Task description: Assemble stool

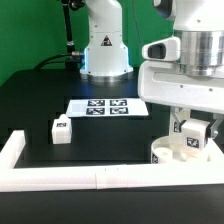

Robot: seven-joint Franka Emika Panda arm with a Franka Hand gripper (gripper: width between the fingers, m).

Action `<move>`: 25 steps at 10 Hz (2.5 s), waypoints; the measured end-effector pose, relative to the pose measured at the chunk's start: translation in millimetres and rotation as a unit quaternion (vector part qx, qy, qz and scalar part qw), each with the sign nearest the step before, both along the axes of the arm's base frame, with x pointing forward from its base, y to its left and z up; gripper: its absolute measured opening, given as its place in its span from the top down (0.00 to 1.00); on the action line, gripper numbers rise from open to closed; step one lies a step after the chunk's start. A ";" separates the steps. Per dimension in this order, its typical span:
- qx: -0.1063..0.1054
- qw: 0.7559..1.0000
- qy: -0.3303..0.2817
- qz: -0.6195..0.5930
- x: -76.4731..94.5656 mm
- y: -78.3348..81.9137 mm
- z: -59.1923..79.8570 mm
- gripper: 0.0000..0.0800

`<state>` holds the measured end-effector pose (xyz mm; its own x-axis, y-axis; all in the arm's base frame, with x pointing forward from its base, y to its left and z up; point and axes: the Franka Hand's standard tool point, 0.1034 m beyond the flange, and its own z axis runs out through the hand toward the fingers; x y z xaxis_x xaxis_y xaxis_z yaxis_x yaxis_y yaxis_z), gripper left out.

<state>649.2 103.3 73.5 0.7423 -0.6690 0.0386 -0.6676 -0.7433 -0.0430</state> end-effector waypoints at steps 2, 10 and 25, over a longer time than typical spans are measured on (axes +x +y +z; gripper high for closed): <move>0.016 0.989 -0.003 -0.147 -3.1 -4.3 -0.7 0.58; 0.086 0.830 -0.004 -0.551 -13.2 4.9 -0.2 0.58; 0.175 0.777 -0.067 -0.602 -10.5 12.5 24.9 0.19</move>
Offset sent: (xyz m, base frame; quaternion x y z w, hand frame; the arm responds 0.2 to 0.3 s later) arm -0.0022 0.0185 0.0002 0.0415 -0.0760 0.3440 0.9350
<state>638.7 115.8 98.4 -0.4230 -0.8621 -0.2789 -0.8422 0.4876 -0.2302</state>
